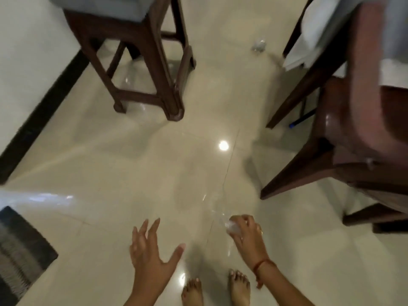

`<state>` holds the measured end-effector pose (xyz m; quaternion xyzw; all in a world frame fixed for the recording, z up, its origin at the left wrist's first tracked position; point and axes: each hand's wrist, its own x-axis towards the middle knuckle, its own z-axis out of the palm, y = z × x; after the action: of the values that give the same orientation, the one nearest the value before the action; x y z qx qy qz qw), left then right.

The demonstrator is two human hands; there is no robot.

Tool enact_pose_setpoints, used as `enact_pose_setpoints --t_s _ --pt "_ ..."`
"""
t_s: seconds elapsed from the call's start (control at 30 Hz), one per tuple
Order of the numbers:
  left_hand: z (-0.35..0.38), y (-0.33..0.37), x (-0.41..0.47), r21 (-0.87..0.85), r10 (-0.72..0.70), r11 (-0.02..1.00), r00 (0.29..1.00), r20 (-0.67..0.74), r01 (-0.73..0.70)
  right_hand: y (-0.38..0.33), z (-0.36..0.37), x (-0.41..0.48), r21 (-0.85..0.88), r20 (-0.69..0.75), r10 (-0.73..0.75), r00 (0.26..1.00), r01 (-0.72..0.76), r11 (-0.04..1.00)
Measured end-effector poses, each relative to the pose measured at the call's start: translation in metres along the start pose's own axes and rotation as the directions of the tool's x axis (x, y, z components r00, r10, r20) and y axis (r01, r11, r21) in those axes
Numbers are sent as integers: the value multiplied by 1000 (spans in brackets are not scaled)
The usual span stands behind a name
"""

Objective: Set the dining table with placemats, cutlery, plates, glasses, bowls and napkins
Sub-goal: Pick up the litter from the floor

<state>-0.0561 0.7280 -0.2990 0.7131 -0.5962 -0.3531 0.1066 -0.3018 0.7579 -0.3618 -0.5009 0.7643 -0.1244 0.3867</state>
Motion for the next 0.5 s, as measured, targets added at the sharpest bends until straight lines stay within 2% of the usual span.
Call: enact_pose_setpoints --t_s 0.07,0.1,0.17,0.2,0.27,0.33,0.4,0.5 --pt "-35 50 -17 58 229 971 970 76 -234 -39 -37 -49 84 -29 -19 999 21 996" --pt "-59 79 -27 96 378 915 916 136 -392 -60 -60 -77 118 -39 -32 999 37 992" --pt "-101 130 -46 109 630 738 737 244 -666 -99 -106 -124 173 -55 -75 996 83 981" --pt "-118 154 -56 76 714 650 642 280 -756 -117 -127 -146 187 -68 -106 992 117 975" --pt "-148 197 -80 -14 794 539 503 341 -842 -148 -166 -188 260 -125 -135 983 163 952" --pt "-163 236 -111 -109 829 468 393 398 -877 -171 -199 -232 421 -210 -98 973 181 889" --pt "-163 258 -125 -202 861 442 350 370 -874 -186 -215 -250 531 -261 -78 962 210 821" --pt "-149 299 -162 -286 887 398 286 361 -872 -174 -242 -294 664 -338 44 940 204 719"
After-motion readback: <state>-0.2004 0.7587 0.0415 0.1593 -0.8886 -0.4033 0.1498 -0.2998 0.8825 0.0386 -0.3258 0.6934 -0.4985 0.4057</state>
